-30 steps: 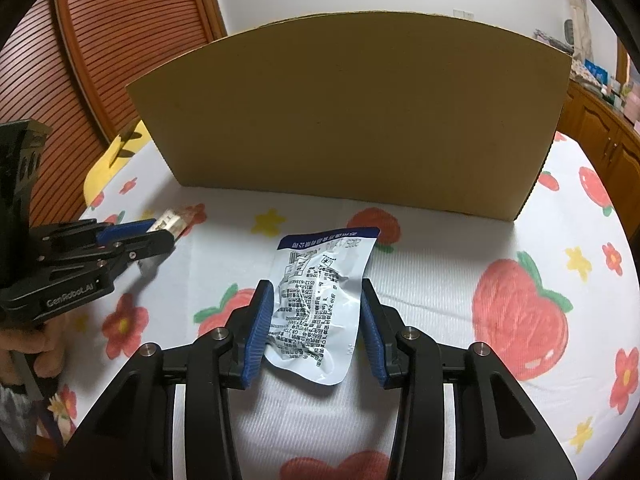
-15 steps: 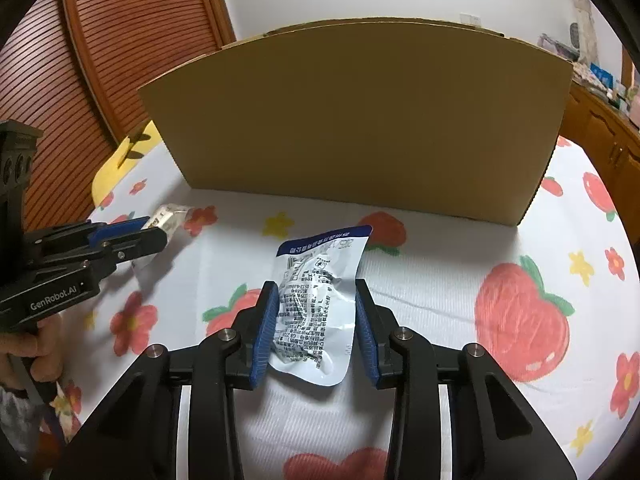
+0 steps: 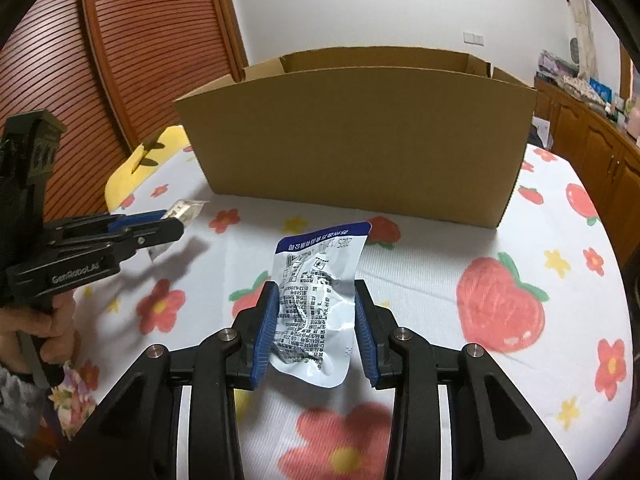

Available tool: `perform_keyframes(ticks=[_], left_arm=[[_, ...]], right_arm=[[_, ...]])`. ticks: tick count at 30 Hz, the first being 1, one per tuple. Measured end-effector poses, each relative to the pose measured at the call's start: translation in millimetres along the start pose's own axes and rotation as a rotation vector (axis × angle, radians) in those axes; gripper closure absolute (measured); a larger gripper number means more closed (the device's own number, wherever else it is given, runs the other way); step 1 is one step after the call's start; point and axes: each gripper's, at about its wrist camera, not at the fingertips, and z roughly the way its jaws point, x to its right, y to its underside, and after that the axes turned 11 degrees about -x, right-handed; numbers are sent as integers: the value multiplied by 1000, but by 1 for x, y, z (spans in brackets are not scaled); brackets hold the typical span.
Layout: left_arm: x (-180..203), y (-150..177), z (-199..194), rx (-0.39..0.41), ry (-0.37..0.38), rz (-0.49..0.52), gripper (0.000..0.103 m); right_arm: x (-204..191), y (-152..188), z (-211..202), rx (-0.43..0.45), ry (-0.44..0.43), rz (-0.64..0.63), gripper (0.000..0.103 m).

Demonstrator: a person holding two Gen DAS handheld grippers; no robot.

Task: Organize snacks
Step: 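Drop the white bar into the box with left tool while right tool drops the packet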

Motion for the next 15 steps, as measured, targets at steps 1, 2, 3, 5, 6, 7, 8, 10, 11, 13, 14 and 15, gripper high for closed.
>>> perform_keyframes(ticks=[1, 2, 3, 5, 6, 7, 8, 10, 11, 13, 14, 15], left_arm=[[1, 1, -1, 2, 2, 1, 83], [2, 1, -2, 3, 4, 1, 83], [3, 2, -3, 4, 8, 2, 83], [5, 3, -5, 7, 12, 4, 83], [5, 3, -6, 11, 14, 5, 83], [6, 3, -8, 16, 14, 7, 83], [6, 2, -9, 19, 15, 7, 83], [7, 0, -12, 28, 21, 5, 83], [7, -1, -13, 32, 23, 4, 83], [8, -5, -17, 47, 24, 8, 83], [10, -8, -20, 54, 24, 16, 83], [11, -9, -23, 58, 24, 21, 83]], right_arm=[[-1, 3, -3, 3, -1, -3, 67], [-1, 4, -4, 4, 2, -7, 67], [-2, 6, -6, 6, 7, -11, 67], [-3, 8, -8, 11, 16, -19, 67], [-4, 9, -9, 13, 17, -20, 67], [-4, 9, -9, 15, 15, -20, 67], [-2, 10, -11, 17, 11, -17, 67], [1, 11, -13, 14, -4, -16, 67], [4, 11, -15, 22, -11, -8, 67], [7, 11, -19, 30, -21, 2, 67], [9, 9, -22, 39, -20, 6, 67], [10, 8, -25, 47, -19, 8, 67]])
